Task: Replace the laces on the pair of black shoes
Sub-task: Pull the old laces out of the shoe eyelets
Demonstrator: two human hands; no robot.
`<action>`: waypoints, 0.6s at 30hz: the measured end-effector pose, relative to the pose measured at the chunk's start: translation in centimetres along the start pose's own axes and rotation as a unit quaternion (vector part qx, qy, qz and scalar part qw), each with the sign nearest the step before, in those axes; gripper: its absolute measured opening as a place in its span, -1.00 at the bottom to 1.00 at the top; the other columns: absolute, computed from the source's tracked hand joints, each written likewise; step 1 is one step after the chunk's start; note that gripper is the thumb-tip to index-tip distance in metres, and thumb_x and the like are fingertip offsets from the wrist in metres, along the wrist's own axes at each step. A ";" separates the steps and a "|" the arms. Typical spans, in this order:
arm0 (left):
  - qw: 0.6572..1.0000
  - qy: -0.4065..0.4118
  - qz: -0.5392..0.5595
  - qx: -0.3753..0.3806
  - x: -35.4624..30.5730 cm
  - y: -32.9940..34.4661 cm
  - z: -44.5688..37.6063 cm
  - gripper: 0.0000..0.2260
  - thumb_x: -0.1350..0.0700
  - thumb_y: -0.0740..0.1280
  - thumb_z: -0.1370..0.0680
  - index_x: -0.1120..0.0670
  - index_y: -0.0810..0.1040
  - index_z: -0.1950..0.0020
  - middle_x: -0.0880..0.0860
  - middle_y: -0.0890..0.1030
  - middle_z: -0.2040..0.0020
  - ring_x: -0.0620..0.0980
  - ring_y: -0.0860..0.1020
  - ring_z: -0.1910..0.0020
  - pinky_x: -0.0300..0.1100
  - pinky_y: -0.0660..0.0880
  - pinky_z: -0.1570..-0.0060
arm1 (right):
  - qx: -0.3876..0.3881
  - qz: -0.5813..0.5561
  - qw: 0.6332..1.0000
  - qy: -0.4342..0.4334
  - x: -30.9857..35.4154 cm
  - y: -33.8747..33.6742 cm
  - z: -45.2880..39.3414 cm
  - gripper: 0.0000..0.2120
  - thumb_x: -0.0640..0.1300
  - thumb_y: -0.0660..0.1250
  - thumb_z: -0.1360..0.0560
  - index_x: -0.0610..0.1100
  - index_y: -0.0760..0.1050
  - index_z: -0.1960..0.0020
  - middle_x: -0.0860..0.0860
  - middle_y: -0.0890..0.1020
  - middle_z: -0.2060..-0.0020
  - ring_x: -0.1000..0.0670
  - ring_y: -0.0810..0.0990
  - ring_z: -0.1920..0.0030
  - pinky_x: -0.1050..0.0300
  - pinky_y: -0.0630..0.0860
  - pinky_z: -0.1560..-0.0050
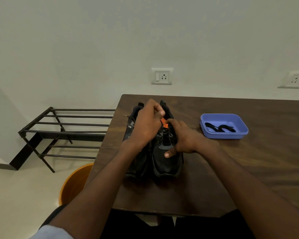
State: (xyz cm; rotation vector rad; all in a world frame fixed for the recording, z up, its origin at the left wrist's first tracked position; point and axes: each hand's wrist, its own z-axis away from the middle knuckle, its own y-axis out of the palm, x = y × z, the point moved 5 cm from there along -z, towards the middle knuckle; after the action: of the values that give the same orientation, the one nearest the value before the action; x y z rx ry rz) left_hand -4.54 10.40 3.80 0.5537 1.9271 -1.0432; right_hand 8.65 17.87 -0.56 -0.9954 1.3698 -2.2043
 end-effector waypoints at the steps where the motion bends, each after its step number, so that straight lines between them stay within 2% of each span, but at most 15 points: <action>1: 0.994 0.019 -0.101 0.039 0.5 0.4 0.1 -0.94 0.15 0.39 -0.62 0.07 0.54 -0.06 -0.02 0.58 0.03 -0.10 0.58 0.11 -0.22 0.51 0.05 | 0.000 0.000 1.000 0.000 0.1 0.0 0.1 0.30 0.17 0.69 -0.23 0.16 -0.15 -0.65 -0.01 0.17 -0.58 -0.19 0.36 -0.50 -0.23 0.49 -0.36; 3: 0.959 0.060 -0.256 0.108 1.4 1.5 0.4 -0.84 0.13 0.45 -0.57 0.03 0.59 -0.14 -0.03 0.49 -0.09 -0.07 0.48 -0.05 -0.19 0.47 -0.11 | -0.002 0.002 1.000 -0.004 0.1 0.0 0.1 0.29 0.16 0.69 -0.23 0.15 -0.15 -0.65 -0.02 0.18 -0.58 -0.18 0.36 -0.49 -0.22 0.50 -0.35; 4: 0.946 0.074 -0.293 0.116 1.6 1.9 0.6 -0.81 0.14 0.46 -0.57 0.02 0.60 -0.16 -0.01 0.48 -0.10 -0.04 0.44 -0.09 -0.15 0.47 -0.16 | -0.003 0.002 1.000 -0.005 0.2 0.0 0.1 0.29 0.16 0.69 -0.23 0.14 -0.15 -0.65 -0.02 0.18 -0.58 -0.18 0.36 -0.50 -0.22 0.50 -0.36; 8: 0.912 0.116 -0.389 0.052 0.3 2.3 1.0 -0.97 0.10 0.42 -0.56 -0.02 0.62 0.02 0.00 0.55 -0.01 0.03 0.42 -0.08 0.01 0.43 -0.21 | 0.001 -0.004 1.000 -0.005 0.2 0.0 0.1 0.30 0.15 0.69 -0.25 0.12 -0.16 -0.66 -0.02 0.14 -0.60 -0.18 0.34 -0.51 -0.22 0.47 -0.39; 10: 0.914 0.110 -0.389 -0.014 0.1 1.7 0.7 -0.94 0.09 0.40 -0.55 -0.06 0.60 0.01 -0.05 0.57 -0.02 0.00 0.46 -0.13 0.02 0.36 -0.27 | -0.001 -0.008 1.000 -0.003 0.1 0.0 0.2 0.29 0.14 0.69 -0.25 0.13 -0.15 -0.66 -0.02 0.15 -0.60 -0.18 0.34 -0.52 -0.22 0.47 -0.40; 12: 0.956 0.064 -0.270 -0.093 -0.1 -0.2 0.3 -0.88 0.20 0.37 -0.57 -0.03 0.59 0.04 -0.11 0.62 0.03 -0.11 0.55 -0.05 -0.06 0.43 -0.24 | -0.004 -0.010 1.000 -0.007 0.1 0.0 0.2 0.29 0.14 0.70 -0.24 0.13 -0.13 -0.66 -0.01 0.16 -0.60 -0.17 0.33 -0.53 -0.23 0.46 -0.41; 13: 0.982 0.023 -0.147 -0.115 0.0 -1.2 0.0 -0.88 0.24 0.34 -0.60 0.03 0.59 0.03 -0.10 0.65 0.05 -0.15 0.60 0.01 -0.12 0.52 -0.15 | -0.004 -0.011 1.000 -0.007 0.1 -0.1 0.1 0.29 0.14 0.70 -0.23 0.13 -0.13 -0.66 -0.01 0.16 -0.60 -0.17 0.32 -0.53 -0.24 0.45 -0.41; 14: 0.992 -0.022 -0.007 -0.121 0.3 -1.7 -0.2 -0.91 0.25 0.29 -0.65 0.11 0.57 -0.01 -0.06 0.68 0.07 -0.14 0.64 0.06 -0.16 0.57 -0.02 | -0.003 -0.011 1.000 -0.004 0.1 -0.2 0.2 0.29 0.14 0.70 -0.23 0.14 -0.12 -0.65 0.00 0.17 -0.60 -0.17 0.32 -0.53 -0.24 0.45 -0.41; 16: 0.964 -0.102 0.217 -0.113 0.4 -1.9 -0.3 -0.81 0.18 0.15 -0.74 0.25 0.48 -0.08 0.06 0.69 0.14 0.00 0.71 0.14 -0.16 0.60 0.21 | -0.005 0.000 1.000 -0.001 0.0 -0.2 0.1 0.29 0.17 0.70 -0.21 0.13 -0.11 -0.65 -0.01 0.20 -0.59 -0.18 0.34 -0.52 -0.25 0.46 -0.39; 18: 0.917 -0.156 0.355 -0.096 0.7 -2.0 -0.2 -0.76 0.11 0.07 -0.77 0.20 0.44 -0.08 0.07 0.55 0.27 0.05 0.65 0.34 -0.11 0.61 0.31 | -0.009 0.011 1.000 0.002 0.0 -0.3 0.1 0.29 0.19 0.70 -0.19 0.12 -0.08 -0.64 -0.02 0.25 -0.57 -0.18 0.37 -0.50 -0.25 0.47 -0.37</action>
State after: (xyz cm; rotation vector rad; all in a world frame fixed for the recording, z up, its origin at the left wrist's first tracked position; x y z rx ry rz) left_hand -6.39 9.46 4.20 0.8314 1.3512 -0.4303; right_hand 8.70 17.97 -0.24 -0.9782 1.3976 -2.1831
